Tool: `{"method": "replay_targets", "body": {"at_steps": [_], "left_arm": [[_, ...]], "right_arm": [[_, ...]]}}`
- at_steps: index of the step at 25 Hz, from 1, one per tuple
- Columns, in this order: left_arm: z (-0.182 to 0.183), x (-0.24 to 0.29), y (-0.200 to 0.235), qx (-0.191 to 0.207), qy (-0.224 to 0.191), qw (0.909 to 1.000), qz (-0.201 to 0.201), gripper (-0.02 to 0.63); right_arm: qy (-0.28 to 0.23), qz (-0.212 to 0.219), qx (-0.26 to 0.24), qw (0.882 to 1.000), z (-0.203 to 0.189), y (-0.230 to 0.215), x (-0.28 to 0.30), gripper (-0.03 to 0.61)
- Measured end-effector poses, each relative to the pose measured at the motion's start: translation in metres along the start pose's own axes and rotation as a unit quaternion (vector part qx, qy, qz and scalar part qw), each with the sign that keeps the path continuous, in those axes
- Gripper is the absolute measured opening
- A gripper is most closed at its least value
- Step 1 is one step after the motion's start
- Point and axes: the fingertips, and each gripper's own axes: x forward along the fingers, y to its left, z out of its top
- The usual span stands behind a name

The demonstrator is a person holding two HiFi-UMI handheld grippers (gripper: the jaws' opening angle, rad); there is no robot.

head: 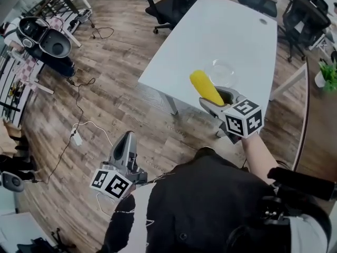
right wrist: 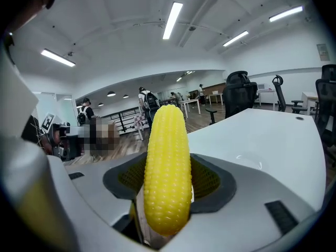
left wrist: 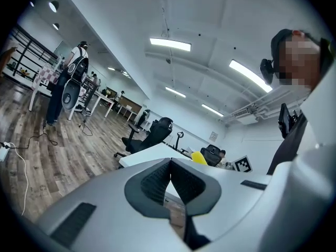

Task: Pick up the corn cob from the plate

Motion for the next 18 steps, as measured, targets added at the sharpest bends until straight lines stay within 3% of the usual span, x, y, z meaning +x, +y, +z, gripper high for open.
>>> {"method": "replay_targets", "body": {"at_steps": [13, 18], "left_arm": [[-0.022, -0.039, 0.005, 0.007, 0.053, 0.9964, -0.067, 0.012], [-0.033, -0.056, 0.011, 0.009, 0.069, 0.9942, -0.082, 0.012]], "right_arm": [[-0.075, 0.000, 0.056, 0.996, -0.009, 0.085, -0.052, 0.247], [-0.081, -0.026, 0.066, 0.994, -0.027, 0.101, -0.064, 0.247]]}}
